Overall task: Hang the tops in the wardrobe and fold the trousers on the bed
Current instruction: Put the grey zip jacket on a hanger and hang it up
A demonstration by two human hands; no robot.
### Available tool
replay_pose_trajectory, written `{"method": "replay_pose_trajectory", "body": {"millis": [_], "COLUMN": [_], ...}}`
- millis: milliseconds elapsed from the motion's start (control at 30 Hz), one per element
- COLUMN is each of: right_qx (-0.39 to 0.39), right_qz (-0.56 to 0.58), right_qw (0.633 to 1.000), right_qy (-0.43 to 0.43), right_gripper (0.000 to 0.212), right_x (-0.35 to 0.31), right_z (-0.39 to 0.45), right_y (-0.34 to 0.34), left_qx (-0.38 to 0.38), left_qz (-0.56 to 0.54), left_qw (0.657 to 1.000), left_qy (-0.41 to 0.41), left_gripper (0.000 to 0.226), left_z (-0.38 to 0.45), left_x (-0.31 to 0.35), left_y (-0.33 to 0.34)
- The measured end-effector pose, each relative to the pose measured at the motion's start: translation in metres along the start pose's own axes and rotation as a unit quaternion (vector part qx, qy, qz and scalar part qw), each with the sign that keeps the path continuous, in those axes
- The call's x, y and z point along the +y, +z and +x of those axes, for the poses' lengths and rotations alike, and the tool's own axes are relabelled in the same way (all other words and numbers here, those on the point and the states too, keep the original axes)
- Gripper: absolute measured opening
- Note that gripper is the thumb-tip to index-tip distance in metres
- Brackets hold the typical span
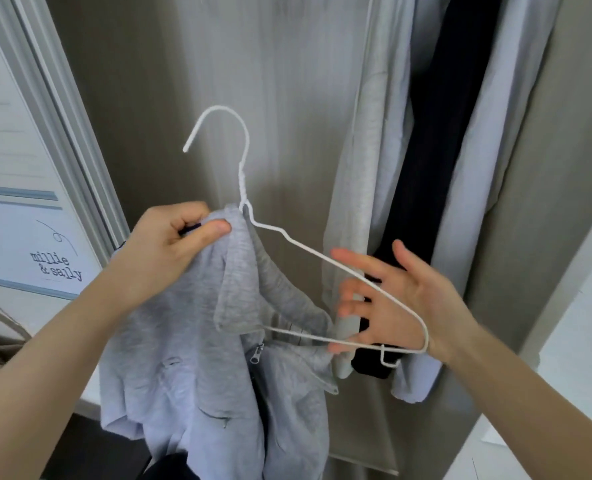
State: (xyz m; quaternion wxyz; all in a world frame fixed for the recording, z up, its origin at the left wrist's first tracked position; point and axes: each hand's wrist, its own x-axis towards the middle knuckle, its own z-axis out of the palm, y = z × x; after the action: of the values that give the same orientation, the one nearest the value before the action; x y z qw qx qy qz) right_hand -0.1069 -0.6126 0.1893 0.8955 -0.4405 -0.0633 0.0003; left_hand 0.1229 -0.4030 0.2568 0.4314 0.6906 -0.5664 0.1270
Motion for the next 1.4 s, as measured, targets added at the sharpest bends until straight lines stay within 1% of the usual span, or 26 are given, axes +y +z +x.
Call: {"method": "replay_pose_trajectory", "body": {"millis": [67, 100, 133, 167, 233, 267, 300, 333, 400, 433, 500, 533, 567, 633, 700, 767, 833, 900, 933, 1000, 1067, 1200, 1233, 1300, 1367, 1400], "right_qx": [0.073, 0.093, 0.099, 0.111, 0.181, 0.219, 0.242, 0.239, 0.175, 0.144, 0.113, 0.111, 0.118, 0.148, 0.162, 0.161, 0.143, 0.117, 0.102, 0.069, 0.048, 0.084, 0.094, 0.116, 0.146, 0.159], "right_qz": [0.003, -0.008, -0.020, -0.024, -0.062, -0.125, -0.227, -0.348, -0.522, -0.587, -0.703, -0.736, -0.753, -0.775, -0.810, -0.849, -0.886, -0.908, -0.913, -0.917, -0.917, -0.907, -0.904, -0.890, -0.865, -0.855], "right_qw": [0.997, 0.995, 0.994, 0.993, 0.980, 0.965, 0.940, 0.902, 0.831, 0.794, 0.702, 0.667, 0.647, 0.609, 0.546, 0.470, 0.394, 0.342, 0.328, 0.321, 0.330, 0.365, 0.375, 0.405, 0.443, 0.453], "right_qy": [-0.026, -0.032, -0.034, -0.036, -0.056, -0.069, -0.081, -0.087, -0.081, -0.059, 0.009, 0.025, 0.011, -0.072, -0.143, -0.182, -0.200, -0.212, -0.219, -0.225, -0.217, -0.191, -0.182, -0.173, -0.184, -0.197], "right_gripper": [0.045, 0.037, 0.035, 0.039, 0.042, 0.036, 0.039, 0.048, 0.048, 0.045, 0.040, 0.036, 0.029, 0.014, 0.008, 0.014, 0.016, 0.018, 0.020, 0.023, 0.023, 0.026, 0.026, 0.025, 0.022, 0.022], "right_x": [0.005, 0.012, 0.018, 0.024, 0.034, 0.038, 0.043, 0.049, 0.067, 0.074, 0.083, 0.084, 0.082, 0.070, 0.053, 0.038, 0.027, 0.021, 0.019, 0.017, 0.018, 0.007, 0.005, 0.000, -0.004, -0.004], "right_z": [0.002, 0.004, 0.006, 0.008, 0.012, 0.014, 0.015, 0.015, 0.018, 0.019, 0.019, 0.017, 0.013, 0.000, -0.016, -0.029, -0.037, -0.040, -0.042, -0.043, -0.045, -0.051, -0.053, -0.053, -0.048, -0.041], "right_y": [-0.007, -0.012, -0.016, -0.021, -0.031, -0.034, -0.034, -0.030, -0.023, -0.023, -0.025, -0.029, -0.031, -0.031, -0.028, -0.019, -0.008, 0.001, 0.005, 0.011, 0.014, 0.008, 0.006, 0.008, 0.018, 0.026], "left_qx": [-0.001, -0.003, -0.003, -0.002, 0.001, 0.003, 0.005, 0.008, 0.021, 0.028, 0.052, 0.068, 0.083, 0.115, 0.102, 0.072, 0.064, 0.072, 0.079, 0.102, 0.112, 0.081, 0.069, 0.057, 0.034, 0.018], "left_qz": [-0.005, -0.010, -0.017, -0.023, -0.030, -0.033, -0.035, -0.040, -0.057, -0.080, -0.137, -0.142, -0.137, -0.128, -0.120, -0.107, -0.094, -0.078, -0.074, -0.072, -0.071, -0.066, -0.052, 0.032, 0.134, 0.164], "left_qw": [1.000, 1.000, 1.000, 1.000, 0.999, 0.999, 0.999, 0.999, 0.998, 0.996, 0.988, 0.986, 0.985, 0.981, 0.982, 0.985, 0.987, 0.988, 0.987, 0.984, 0.981, 0.988, 0.992, 0.998, 0.989, 0.984], "left_qy": [-0.005, -0.009, -0.011, -0.014, -0.012, -0.009, -0.011, -0.016, -0.032, -0.042, -0.054, -0.059, -0.067, -0.091, -0.106, -0.115, -0.116, -0.113, -0.115, -0.130, -0.144, -0.112, -0.094, -0.021, 0.046, 0.071], "left_gripper": [0.051, 0.049, 0.048, 0.049, 0.054, 0.055, 0.057, 0.057, 0.052, 0.043, 0.017, 0.014, 0.017, 0.022, 0.023, 0.021, 0.028, 0.040, 0.042, 0.038, 0.031, 0.023, 0.023, 0.024, 0.028, 0.031], "left_z": [-0.001, -0.002, -0.003, -0.004, -0.006, -0.007, -0.008, -0.009, -0.011, -0.011, -0.012, -0.013, -0.016, -0.023, -0.033, -0.040, -0.044, -0.046, -0.046, -0.046, -0.045, -0.048, -0.049, -0.052, -0.053, -0.053], "left_x": [-0.001, -0.002, -0.002, -0.002, -0.004, -0.006, -0.008, -0.010, -0.011, -0.009, -0.005, -0.006, -0.007, -0.018, -0.029, -0.036, -0.038, -0.038, -0.039, -0.042, -0.042, -0.045, -0.046, -0.049, -0.047, -0.044], "left_y": [-0.003, -0.003, -0.004, -0.004, -0.005, -0.006, -0.007, -0.007, -0.010, -0.010, -0.012, -0.014, -0.017, -0.026, -0.033, -0.037, -0.036, -0.034, -0.032, -0.030, -0.026, -0.021, -0.020, -0.018, -0.013, -0.007]}}
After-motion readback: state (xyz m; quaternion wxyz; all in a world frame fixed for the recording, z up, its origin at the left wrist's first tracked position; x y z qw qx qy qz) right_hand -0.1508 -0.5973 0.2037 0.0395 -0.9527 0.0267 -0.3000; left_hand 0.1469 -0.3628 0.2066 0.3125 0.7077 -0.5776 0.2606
